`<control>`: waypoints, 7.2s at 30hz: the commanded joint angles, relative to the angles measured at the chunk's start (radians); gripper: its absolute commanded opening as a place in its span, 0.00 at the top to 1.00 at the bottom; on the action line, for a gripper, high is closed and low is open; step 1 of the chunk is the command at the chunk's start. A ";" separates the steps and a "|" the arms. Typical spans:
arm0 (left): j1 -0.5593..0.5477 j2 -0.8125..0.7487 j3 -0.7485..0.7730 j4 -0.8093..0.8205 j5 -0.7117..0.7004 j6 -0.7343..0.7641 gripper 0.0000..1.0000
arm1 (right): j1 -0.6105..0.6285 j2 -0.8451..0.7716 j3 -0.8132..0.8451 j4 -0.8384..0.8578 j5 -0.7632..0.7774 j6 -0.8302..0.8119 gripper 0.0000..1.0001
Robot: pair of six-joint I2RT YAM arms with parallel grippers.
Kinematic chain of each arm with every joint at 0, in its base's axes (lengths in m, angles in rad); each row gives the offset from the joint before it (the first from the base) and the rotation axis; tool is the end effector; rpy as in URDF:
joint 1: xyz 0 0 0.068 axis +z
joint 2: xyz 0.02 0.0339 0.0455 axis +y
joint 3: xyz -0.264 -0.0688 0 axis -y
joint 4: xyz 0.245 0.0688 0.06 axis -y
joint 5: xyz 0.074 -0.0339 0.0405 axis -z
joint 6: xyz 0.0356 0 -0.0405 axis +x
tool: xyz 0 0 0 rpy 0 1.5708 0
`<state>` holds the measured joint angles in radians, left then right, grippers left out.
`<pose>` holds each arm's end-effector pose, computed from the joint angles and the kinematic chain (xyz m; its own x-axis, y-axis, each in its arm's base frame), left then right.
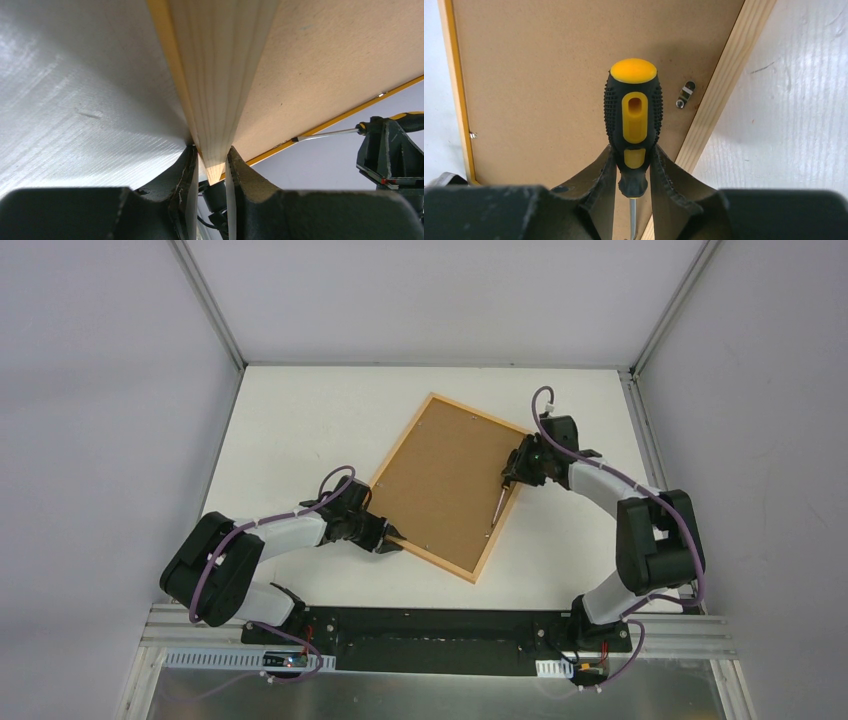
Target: Take the photo out of the frame
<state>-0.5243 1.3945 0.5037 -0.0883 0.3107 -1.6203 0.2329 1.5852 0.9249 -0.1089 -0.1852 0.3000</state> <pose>0.1976 -0.1269 0.1311 -0.5879 -0.7585 0.2810 -0.7485 0.3784 -0.5445 0.3219 0.0831 0.1988 -0.7516 0.1202 -0.6485 -0.1397 0.9319 0.3347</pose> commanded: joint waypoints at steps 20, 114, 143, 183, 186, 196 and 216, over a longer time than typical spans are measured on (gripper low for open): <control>-0.003 -0.015 -0.032 -0.193 -0.020 0.081 0.80 | 0.162 -0.223 -0.042 -0.074 0.157 0.249 1.00; -0.311 -0.198 0.417 -0.445 0.798 1.388 1.00 | 0.586 -0.413 0.078 -0.547 -0.829 -0.526 0.61; 0.313 -0.127 0.233 -0.326 0.045 0.450 0.20 | 0.522 -0.612 -0.061 -0.626 0.280 -0.425 1.00; 0.346 0.162 0.134 -0.262 -0.088 0.476 0.92 | 0.592 -0.608 -0.119 -0.597 -0.044 -0.061 1.00; 0.373 0.165 0.145 -0.279 -0.091 0.533 0.96 | 0.593 -0.594 -0.124 -0.589 -0.075 -0.065 1.00; 0.435 0.253 0.202 -0.291 -0.012 0.651 1.00 | 0.596 -0.550 -0.186 -0.429 -0.139 -0.038 1.00; 0.513 0.314 0.221 -0.286 0.077 0.730 1.00 | 0.631 -0.618 -0.306 -0.322 -0.078 0.012 1.00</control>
<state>-0.0517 1.6135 0.7326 -0.3199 0.4896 -1.0298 0.8654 1.0504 0.6273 -0.3893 -0.2588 0.3080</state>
